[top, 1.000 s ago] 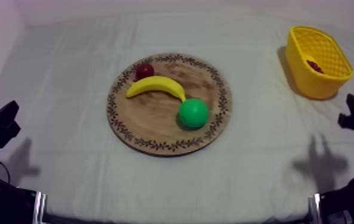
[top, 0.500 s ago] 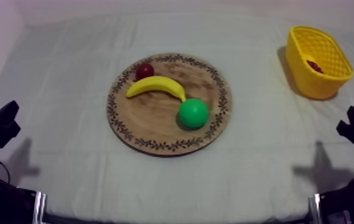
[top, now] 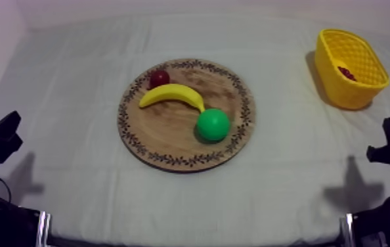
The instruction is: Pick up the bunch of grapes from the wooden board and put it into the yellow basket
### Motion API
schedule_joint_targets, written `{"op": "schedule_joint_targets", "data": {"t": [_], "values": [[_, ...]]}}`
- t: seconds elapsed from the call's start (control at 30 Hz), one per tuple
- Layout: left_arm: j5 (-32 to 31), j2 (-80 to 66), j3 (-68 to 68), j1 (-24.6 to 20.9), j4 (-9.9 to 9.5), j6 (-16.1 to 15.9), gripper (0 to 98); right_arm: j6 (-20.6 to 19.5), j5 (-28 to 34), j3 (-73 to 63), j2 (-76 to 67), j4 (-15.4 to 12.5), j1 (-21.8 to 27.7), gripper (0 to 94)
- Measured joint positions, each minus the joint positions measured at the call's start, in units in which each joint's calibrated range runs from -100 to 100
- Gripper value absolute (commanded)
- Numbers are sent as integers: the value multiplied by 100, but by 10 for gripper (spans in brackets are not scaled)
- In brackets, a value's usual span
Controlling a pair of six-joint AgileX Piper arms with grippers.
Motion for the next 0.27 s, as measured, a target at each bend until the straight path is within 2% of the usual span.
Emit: {"op": "schedule_joint_targets", "data": {"t": [0.13,0.27], "values": [[0,0,0,0,0,0,1,298,7,0,0,0,0,3],[0,0,0,0,0,0,1,336,16,0,0,0,0,3]]}}
